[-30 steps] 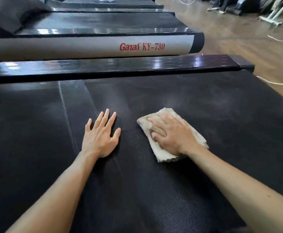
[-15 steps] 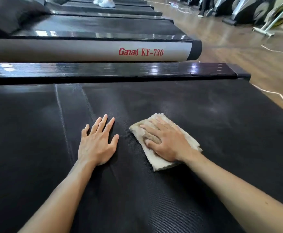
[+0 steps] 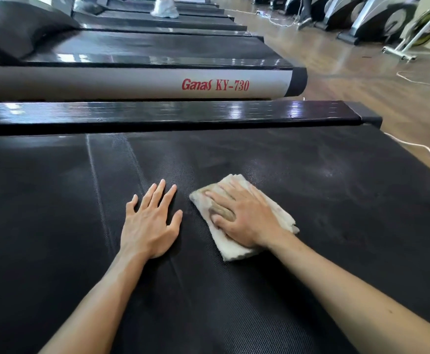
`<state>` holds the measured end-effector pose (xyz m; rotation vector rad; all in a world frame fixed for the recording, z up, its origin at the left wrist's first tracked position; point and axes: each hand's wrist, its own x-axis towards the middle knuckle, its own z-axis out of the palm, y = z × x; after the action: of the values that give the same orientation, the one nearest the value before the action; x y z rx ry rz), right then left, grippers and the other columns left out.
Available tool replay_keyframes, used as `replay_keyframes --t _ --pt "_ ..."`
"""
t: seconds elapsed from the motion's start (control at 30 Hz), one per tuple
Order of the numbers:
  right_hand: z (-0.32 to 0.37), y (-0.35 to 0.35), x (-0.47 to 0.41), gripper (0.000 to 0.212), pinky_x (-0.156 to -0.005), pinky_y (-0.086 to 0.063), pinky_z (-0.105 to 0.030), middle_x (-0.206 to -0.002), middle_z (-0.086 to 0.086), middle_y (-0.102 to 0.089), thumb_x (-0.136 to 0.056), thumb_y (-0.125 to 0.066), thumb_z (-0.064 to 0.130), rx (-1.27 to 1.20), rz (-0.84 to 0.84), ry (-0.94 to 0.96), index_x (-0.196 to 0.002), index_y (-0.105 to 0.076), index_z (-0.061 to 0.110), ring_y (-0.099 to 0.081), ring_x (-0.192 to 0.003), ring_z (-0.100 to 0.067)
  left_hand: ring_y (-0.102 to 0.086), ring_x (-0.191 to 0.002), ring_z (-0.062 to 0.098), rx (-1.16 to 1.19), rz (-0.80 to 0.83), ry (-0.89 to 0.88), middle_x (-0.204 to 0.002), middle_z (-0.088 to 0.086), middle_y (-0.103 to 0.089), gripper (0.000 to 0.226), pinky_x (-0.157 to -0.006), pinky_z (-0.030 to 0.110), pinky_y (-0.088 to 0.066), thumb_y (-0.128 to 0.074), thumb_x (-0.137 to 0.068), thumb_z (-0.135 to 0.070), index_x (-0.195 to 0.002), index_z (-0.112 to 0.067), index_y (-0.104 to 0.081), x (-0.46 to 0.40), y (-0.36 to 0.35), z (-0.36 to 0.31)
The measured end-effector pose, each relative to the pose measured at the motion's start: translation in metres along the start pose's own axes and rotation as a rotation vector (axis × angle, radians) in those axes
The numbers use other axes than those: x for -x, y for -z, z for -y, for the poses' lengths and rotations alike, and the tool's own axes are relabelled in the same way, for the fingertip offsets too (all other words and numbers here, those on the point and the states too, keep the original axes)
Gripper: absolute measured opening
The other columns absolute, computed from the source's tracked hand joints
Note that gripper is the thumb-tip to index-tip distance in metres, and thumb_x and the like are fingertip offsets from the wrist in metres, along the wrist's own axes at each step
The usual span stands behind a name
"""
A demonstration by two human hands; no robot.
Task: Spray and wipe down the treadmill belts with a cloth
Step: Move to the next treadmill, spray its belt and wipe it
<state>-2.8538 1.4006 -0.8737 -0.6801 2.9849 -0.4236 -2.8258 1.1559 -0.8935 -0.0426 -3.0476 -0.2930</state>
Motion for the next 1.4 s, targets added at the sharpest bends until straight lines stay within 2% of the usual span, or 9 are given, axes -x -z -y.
replay_keyframes --t 0.3,0.47,0.57,0.7,0.83,1.0,1.1,1.3,1.4 --pt "-0.028 0.0 -0.084 0.073 -0.126 -0.003 -0.052 -0.17 0.011 -0.018 -0.088 -0.017 0.071 0.096 -0.027 -0.304 -0.157 -0.026 0.048 -0.005 -0.158 -0.018 0.006 -0.156 0.005 0.002 -0.009 0.004 -0.17 -0.011 0.001 0.079 -0.126 0.045 -0.001 -0.003 -0.087 -0.064 -0.162 -0.039 -0.008 0.001 0.0 -0.001" --pt "0.005 -0.002 -0.078 0.066 -0.127 0.002 -0.05 -0.172 0.009 -0.014 -0.096 -0.032 0.065 0.087 0.012 -0.123 -0.159 -0.024 0.048 0.003 -0.159 -0.018 0.005 -0.156 0.005 0.005 -0.007 0.008 -0.17 -0.011 0.002 0.08 -0.126 0.044 -0.002 -0.003 -0.086 -0.065 -0.162 -0.038 -0.008 0.001 0.001 -0.002" --pt "-0.012 0.004 -0.035 0.073 -0.128 0.001 -0.048 -0.171 0.013 -0.016 -0.087 -0.024 0.072 0.046 0.021 -0.041 -0.157 -0.028 0.051 0.0 -0.159 -0.015 0.007 -0.156 0.006 -0.001 -0.011 0.013 -0.17 -0.009 0.004 0.082 -0.126 0.044 -0.002 -0.003 -0.086 -0.066 -0.162 -0.035 -0.007 0.002 0.0 -0.002" --pt "-0.039 0.013 -0.043 0.082 -0.128 -0.003 -0.047 -0.169 0.015 -0.02 -0.078 -0.018 0.075 0.043 -0.006 -0.193 -0.156 -0.031 0.051 -0.006 -0.158 -0.012 0.009 -0.156 0.007 -0.005 -0.015 0.034 -0.171 -0.006 0.006 0.089 -0.127 0.043 0.0 -0.002 -0.085 -0.066 -0.163 -0.024 -0.005 0.001 -0.001 -0.002" --pt "-0.026 0.01 -0.104 0.063 -0.127 0.001 -0.052 -0.172 0.007 -0.014 -0.099 -0.032 0.061 0.09 -0.016 -0.342 -0.159 -0.026 0.047 -0.003 -0.159 -0.02 0.008 -0.155 0.006 0.001 -0.004 0.036 -0.171 -0.006 0.005 0.091 -0.127 0.043 0.0 0.0 -0.084 -0.066 -0.163 -0.023 -0.005 0.001 0.001 -0.004" --pt "0.004 0.002 -0.105 0.061 -0.127 -0.001 -0.05 -0.17 0.007 -0.021 -0.1 -0.036 0.059 0.118 -0.006 -0.12 -0.159 -0.028 0.047 -0.004 -0.159 -0.021 0.008 -0.156 0.006 -0.001 0.022 0.035 -0.171 -0.006 0.006 0.077 -0.127 0.043 0.0 -0.018 -0.098 -0.061 -0.163 -0.022 -0.004 0.001 0.004 -0.005" --pt "-0.016 0.001 -0.067 0.068 -0.128 -0.007 -0.048 -0.167 0.016 -0.025 -0.09 -0.03 0.067 0.079 0.006 0.028 -0.156 -0.033 0.051 -0.004 -0.158 -0.014 0.01 -0.155 0.006 -0.001 0.019 0.042 -0.17 -0.006 0.008 0.079 -0.127 0.044 0.001 -0.013 -0.096 -0.062 -0.163 -0.023 -0.003 0.004 0.002 -0.004" --pt "-0.046 0.019 -0.11 0.054 -0.122 -0.018 -0.049 -0.158 0.006 -0.039 -0.101 -0.038 0.055 0.194 -0.056 -0.222 -0.153 -0.04 0.041 -0.024 -0.149 -0.02 0.012 -0.155 0.005 0.016 -0.006 0.038 -0.17 -0.006 0.01 0.087 -0.127 0.043 0.003 -0.003 -0.087 -0.064 -0.163 -0.022 -0.002 0.002 -0.001 -0.003" --pt "-0.019 0.014 -0.158 0.057 -0.123 -0.013 -0.055 -0.163 0.002 -0.033 -0.103 -0.032 0.054 0.201 -0.011 -0.3 -0.156 -0.036 0.033 -0.02 -0.152 -0.026 0.013 -0.155 0.005 0.005 -0.001 0.036 -0.17 -0.007 0.01 0.085 -0.127 0.043 0.002 -0.006 -0.089 -0.064 -0.163 -0.023 -0.002 0.0 -0.001 -0.002"
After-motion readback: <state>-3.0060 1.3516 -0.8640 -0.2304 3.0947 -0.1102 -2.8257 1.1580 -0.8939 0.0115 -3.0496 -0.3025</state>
